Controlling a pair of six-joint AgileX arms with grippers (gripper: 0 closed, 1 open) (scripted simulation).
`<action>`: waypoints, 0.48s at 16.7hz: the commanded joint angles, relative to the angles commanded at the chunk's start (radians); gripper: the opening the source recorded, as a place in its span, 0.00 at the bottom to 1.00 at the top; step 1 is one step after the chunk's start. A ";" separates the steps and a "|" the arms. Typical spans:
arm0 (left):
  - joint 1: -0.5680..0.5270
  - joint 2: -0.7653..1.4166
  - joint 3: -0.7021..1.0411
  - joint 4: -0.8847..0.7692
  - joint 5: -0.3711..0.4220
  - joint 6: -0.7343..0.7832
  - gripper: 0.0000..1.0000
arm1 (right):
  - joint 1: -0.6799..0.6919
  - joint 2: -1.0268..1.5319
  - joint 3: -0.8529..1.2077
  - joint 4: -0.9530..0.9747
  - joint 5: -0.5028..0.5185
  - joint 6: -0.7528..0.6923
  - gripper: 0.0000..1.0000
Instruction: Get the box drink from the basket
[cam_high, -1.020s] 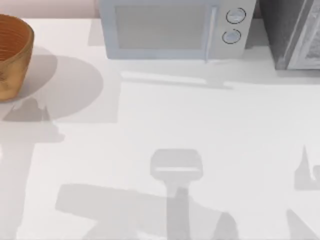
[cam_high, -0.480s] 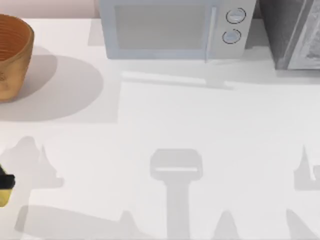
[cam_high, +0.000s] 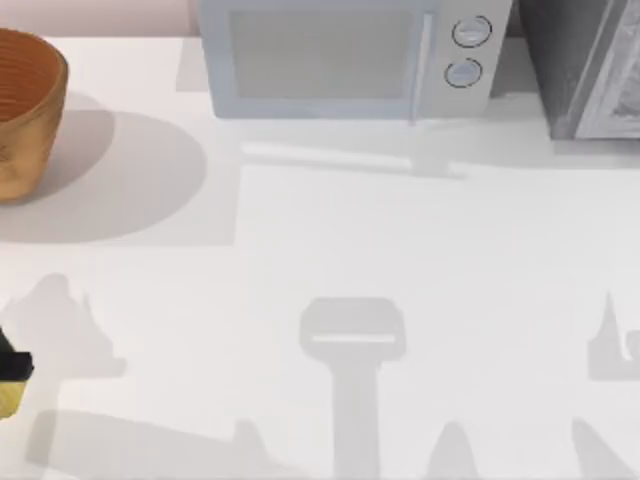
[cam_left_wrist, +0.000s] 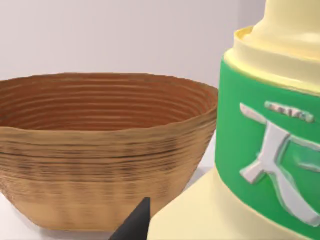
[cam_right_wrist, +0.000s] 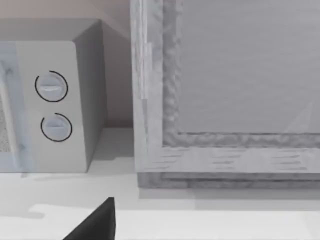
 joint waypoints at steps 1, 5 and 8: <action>-0.010 0.021 0.008 0.005 -0.020 -0.002 0.00 | 0.000 0.000 0.000 0.000 0.000 0.000 1.00; -0.107 0.195 0.102 0.076 -0.195 -0.013 0.00 | 0.000 0.000 0.000 0.000 0.000 0.000 1.00; -0.236 0.400 0.229 0.175 -0.404 -0.019 0.00 | 0.000 0.000 0.000 0.000 0.000 0.000 1.00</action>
